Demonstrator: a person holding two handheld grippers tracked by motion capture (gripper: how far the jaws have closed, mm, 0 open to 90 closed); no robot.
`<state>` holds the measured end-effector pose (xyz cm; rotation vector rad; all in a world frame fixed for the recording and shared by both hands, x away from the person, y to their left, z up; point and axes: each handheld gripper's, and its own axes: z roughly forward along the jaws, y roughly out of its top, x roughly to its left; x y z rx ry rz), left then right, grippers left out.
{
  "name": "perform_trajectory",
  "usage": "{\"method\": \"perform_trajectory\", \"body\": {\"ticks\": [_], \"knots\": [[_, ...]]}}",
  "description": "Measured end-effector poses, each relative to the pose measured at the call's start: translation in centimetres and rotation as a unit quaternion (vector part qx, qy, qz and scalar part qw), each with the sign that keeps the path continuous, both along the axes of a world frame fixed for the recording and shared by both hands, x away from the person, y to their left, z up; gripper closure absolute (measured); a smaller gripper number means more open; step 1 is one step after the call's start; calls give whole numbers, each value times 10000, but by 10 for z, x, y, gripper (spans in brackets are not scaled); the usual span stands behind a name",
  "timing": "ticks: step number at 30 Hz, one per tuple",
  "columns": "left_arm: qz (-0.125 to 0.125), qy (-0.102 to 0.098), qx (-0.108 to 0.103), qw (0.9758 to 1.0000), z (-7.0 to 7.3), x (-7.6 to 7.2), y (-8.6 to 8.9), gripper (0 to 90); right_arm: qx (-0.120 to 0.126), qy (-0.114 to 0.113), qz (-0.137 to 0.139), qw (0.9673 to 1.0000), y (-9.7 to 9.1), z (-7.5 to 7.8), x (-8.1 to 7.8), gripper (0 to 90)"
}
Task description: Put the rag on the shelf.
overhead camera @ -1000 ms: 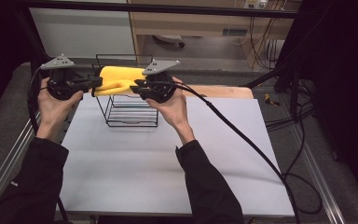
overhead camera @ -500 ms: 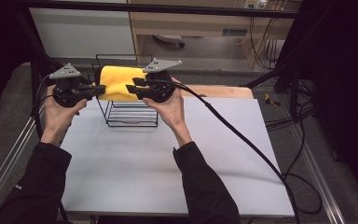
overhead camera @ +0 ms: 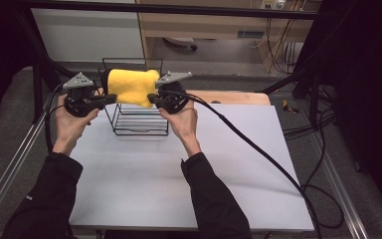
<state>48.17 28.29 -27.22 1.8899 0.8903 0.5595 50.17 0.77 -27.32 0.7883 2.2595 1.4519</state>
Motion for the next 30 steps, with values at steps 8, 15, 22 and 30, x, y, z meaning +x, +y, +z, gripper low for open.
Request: {"method": "perform_trajectory", "body": {"ticks": [8, 15, 22, 30], "knots": [[-82, -120, -96, 9998, 5, -9, 4, 867, 190, -124, 174, 9996, -5, 4, -8, 830], [-105, -13, -170, 9998, 6, -27, 10, 682, 303, -224, 141, 9992, -26, 17, -25, 581], [14, 95, -94, 9999, -6, -49, 18, 494, 219, -128, -112, 9996, -64, 14, -41, 242], [-3, 256, 62, 9997, -29, -67, 10, 281, 197, 42, -454, 9988, -119, -10, -58, 96]]}}
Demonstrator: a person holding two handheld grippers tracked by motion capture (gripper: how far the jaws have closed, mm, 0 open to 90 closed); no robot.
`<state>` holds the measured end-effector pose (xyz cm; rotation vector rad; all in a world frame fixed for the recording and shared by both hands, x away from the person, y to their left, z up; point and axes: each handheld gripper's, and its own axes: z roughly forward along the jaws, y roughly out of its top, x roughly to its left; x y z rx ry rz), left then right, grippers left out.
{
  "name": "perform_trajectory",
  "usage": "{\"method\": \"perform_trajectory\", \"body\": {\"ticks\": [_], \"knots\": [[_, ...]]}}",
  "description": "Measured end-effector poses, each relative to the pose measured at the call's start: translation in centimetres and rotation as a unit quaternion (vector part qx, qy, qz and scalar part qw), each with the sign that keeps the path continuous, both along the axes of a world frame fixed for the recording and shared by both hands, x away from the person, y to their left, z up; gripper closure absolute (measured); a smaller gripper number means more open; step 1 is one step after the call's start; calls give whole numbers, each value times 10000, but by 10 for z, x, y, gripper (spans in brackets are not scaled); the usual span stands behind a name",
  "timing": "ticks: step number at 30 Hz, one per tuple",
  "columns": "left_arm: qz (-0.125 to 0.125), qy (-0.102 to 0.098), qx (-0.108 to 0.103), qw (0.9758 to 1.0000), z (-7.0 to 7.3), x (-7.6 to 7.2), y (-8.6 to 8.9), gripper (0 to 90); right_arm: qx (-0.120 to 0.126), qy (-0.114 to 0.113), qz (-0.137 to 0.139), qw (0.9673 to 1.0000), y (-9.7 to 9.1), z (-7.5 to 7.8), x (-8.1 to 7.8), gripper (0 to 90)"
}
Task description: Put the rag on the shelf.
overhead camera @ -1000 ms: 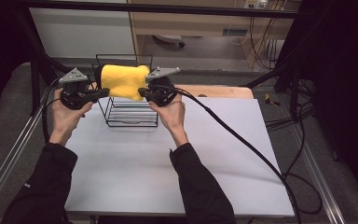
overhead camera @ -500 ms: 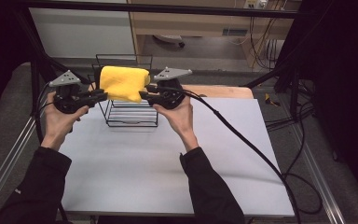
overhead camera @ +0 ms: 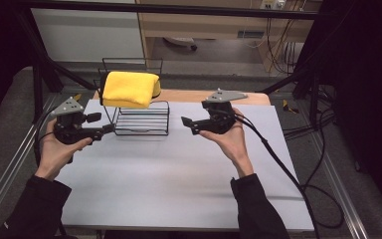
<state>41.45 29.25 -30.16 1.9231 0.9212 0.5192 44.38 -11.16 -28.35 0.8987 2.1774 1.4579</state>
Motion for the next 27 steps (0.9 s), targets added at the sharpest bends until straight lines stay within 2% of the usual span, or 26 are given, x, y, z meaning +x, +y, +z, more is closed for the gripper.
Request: {"method": "perform_trajectory", "body": {"ticks": [2, 6, 10, 16, 21, 27], "knots": [[-9, 32, 0, 10000, -8, -4, -4, 226, 21, 78, -21, 10000, -12, -7, -4, 74], [-34, 125, 159, 9998, -23, -9, -12, 121, -58, 125, -170, 9998, -34, -21, -13, 43], [-112, 171, 165, 9997, -39, -16, -20, 70, -153, 215, -186, 9995, -52, -37, -22, 20], [-246, 269, 112, 9993, -69, -26, -28, 54, -25, 453, -264, 9986, -77, -62, -34, 8], [-226, 399, 29, 9989, -95, -31, -27, 57, -6, 657, -296, 9974, -96, -90, -42, 7], [-245, 496, 75, 9984, -112, -37, -22, 67, 26, 949, -399, 9947, -117, -120, -52, 7]]}}
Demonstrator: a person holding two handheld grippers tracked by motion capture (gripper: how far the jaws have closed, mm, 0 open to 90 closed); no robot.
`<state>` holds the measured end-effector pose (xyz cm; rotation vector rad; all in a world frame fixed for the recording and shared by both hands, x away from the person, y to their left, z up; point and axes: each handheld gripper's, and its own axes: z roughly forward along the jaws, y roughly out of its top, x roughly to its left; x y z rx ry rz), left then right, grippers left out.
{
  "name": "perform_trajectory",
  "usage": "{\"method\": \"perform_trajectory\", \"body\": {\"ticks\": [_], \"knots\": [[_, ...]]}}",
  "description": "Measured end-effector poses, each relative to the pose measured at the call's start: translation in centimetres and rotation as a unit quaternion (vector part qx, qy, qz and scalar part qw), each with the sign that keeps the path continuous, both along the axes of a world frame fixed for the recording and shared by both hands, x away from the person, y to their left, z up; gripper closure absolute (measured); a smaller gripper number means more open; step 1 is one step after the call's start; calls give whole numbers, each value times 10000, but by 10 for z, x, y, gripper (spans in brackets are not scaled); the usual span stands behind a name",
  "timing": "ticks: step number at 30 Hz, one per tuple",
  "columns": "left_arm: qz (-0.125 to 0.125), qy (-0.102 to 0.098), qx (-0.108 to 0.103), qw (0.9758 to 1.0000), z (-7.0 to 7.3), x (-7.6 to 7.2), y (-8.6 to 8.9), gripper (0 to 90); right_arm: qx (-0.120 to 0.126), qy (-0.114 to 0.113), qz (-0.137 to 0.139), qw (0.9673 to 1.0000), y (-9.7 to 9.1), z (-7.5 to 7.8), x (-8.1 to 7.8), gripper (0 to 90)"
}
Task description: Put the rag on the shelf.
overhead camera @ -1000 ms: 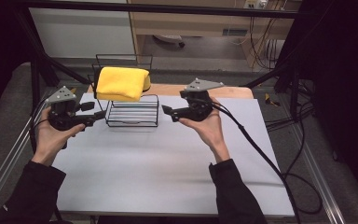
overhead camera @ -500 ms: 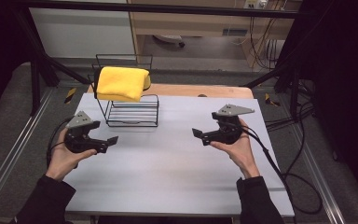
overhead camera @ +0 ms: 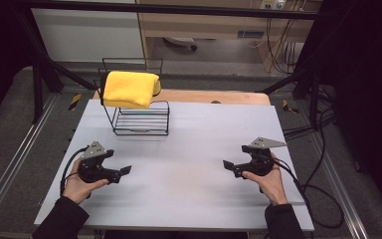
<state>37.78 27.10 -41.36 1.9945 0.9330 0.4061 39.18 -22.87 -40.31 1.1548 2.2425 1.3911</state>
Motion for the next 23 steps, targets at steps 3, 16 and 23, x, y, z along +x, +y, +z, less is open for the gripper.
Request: {"method": "perform_trajectory", "body": {"ticks": [3, 16, 23], "knots": [[-19, 1, -13, 10000, -5, -2, 2, 70, -15, 13, 19, 10000, -12, -11, -5, 7], [-151, 57, 82, 9998, -21, -7, 4, 74, -59, 203, 73, 9998, -38, -40, -22, 7], [-157, 95, 123, 9998, -26, -8, 4, 74, -149, 246, 48, 9996, -38, -43, -26, 7]]}}
